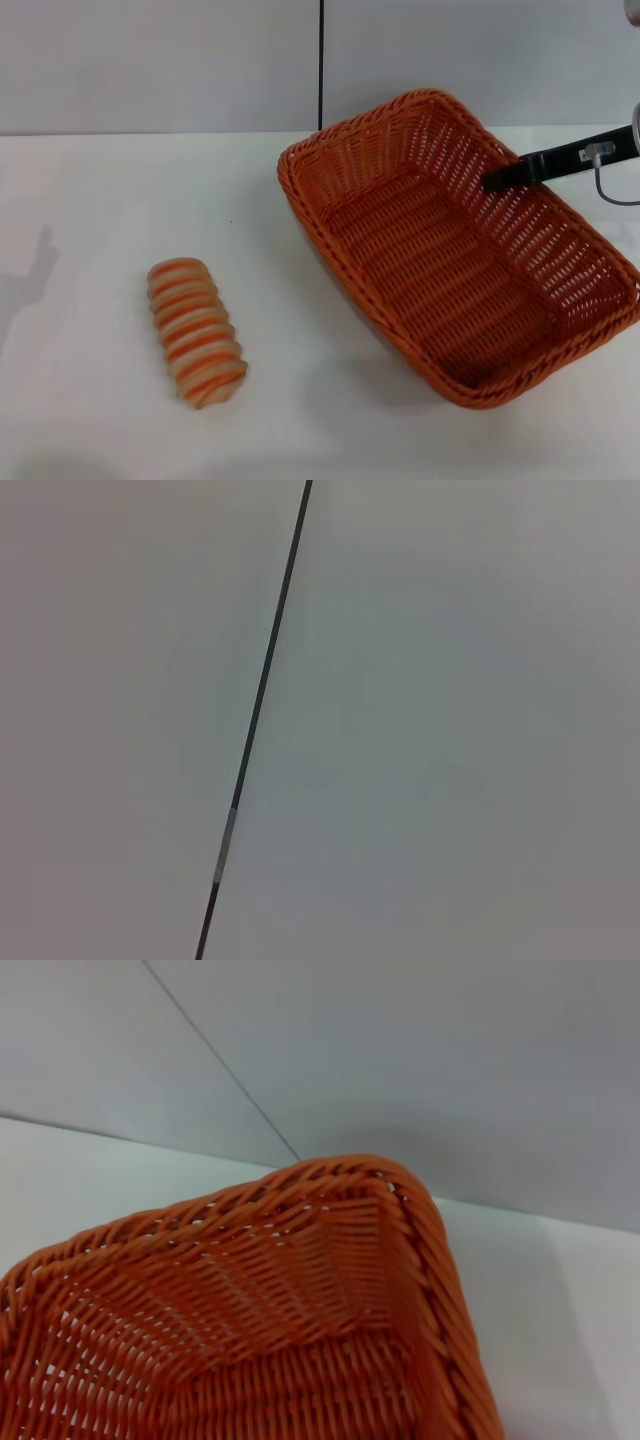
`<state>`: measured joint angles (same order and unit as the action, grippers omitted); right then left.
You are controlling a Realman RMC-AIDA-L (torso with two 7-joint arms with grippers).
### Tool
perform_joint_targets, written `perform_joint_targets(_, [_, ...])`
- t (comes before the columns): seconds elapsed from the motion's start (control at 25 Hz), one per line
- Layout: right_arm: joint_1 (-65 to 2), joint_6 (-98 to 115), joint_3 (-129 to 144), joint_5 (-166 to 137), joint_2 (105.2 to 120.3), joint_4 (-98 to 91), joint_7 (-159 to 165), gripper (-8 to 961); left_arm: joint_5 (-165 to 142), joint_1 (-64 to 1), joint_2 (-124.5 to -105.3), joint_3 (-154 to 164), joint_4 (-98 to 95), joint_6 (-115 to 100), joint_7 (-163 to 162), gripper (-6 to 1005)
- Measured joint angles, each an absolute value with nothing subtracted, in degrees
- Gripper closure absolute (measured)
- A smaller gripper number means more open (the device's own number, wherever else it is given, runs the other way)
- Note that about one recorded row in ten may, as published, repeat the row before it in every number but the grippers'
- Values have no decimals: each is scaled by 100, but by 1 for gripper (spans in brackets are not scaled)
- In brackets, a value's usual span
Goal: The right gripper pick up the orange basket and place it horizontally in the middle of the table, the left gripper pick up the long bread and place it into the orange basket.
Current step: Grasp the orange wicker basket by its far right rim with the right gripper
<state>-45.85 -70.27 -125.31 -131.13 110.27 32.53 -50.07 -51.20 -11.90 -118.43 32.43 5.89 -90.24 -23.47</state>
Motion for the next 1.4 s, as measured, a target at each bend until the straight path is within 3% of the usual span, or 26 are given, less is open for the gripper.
perform_joint_targets(0.28, [-4509, -6784, -12493, -13112, 11088, 3408, -5054, 694, -5114, -1188, -11847, 3241, 589, -9024, -2346, 193])
perform_joint_targets(0.36, [-4513, -6754, -12504, -13112, 11094, 3483, -5055, 805, -5114, -1206, -11848, 3236, 589, -9010, -2346, 193])
perform_joint_targets(1.04, [-4602, -7844, -12394, -12825, 11218, 4619, -6249, 805, -5116, -1285, -11857, 3225, 559, -8869, -2381, 194])
perform_joint_targets(1.4, [-4683, -8854, -12178, -12884, 11102, 5614, -6374, 804, -5121, -1214, -11857, 3226, 592, -8907, -2389, 195])
